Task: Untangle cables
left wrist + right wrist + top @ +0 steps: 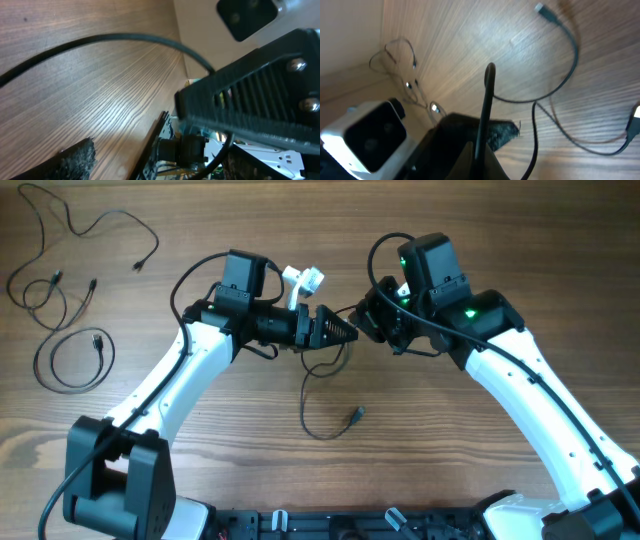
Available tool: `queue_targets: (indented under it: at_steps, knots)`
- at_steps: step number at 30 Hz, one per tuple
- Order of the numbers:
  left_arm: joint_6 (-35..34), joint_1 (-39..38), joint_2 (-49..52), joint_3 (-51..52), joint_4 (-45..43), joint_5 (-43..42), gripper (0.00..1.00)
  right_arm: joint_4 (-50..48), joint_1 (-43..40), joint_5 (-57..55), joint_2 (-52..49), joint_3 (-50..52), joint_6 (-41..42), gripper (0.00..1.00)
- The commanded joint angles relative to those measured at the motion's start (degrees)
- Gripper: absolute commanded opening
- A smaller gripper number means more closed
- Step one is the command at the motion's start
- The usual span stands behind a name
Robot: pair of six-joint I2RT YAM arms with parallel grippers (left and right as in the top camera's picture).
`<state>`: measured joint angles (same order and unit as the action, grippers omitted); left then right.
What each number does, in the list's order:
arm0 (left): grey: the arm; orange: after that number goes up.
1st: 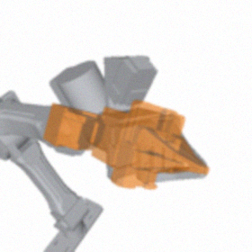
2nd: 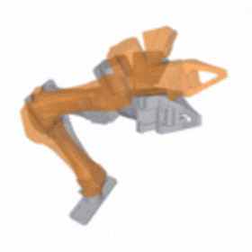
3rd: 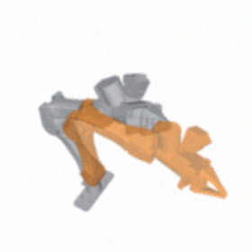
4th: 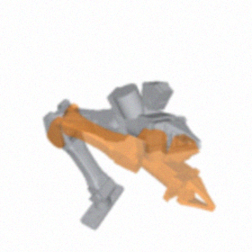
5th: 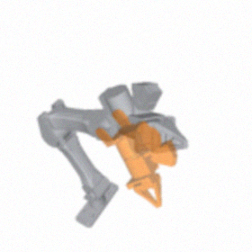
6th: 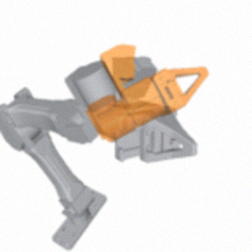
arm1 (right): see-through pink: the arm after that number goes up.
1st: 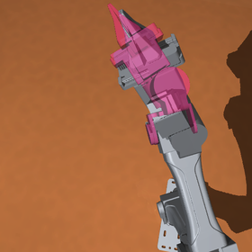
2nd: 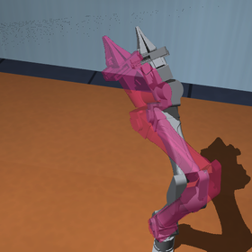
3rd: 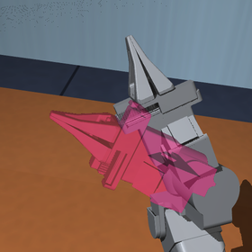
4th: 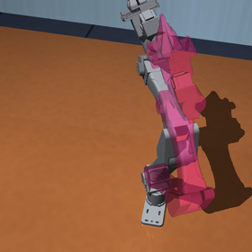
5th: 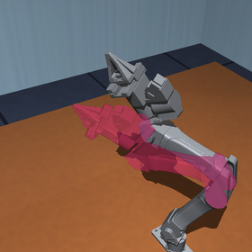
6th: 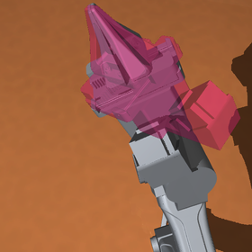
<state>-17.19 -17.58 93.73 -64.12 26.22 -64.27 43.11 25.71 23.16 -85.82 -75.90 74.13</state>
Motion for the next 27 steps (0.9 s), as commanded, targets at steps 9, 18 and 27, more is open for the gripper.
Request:
queue_targets:
  at_steps: [9, 18, 27]
  knots:
    - [8.8, -3.6, -5.4, -0.3, 6.6, 5.8, 0.66, -2.5, 0.2, 3.8, -0.1, -0.4, 2.8, 0.04]
    - [1.9, 1.1, -5.6, -0.3, 5.6, 8.2, 0.51, -0.6, 0.2, 3.8, -0.1, -0.4, -0.7, 0.04]
    - [1.9, 2.3, -5.6, -0.3, 1.7, -4.3, 0.36, 0.7, 0.2, 3.8, -0.1, -0.4, -2.1, 0.04]
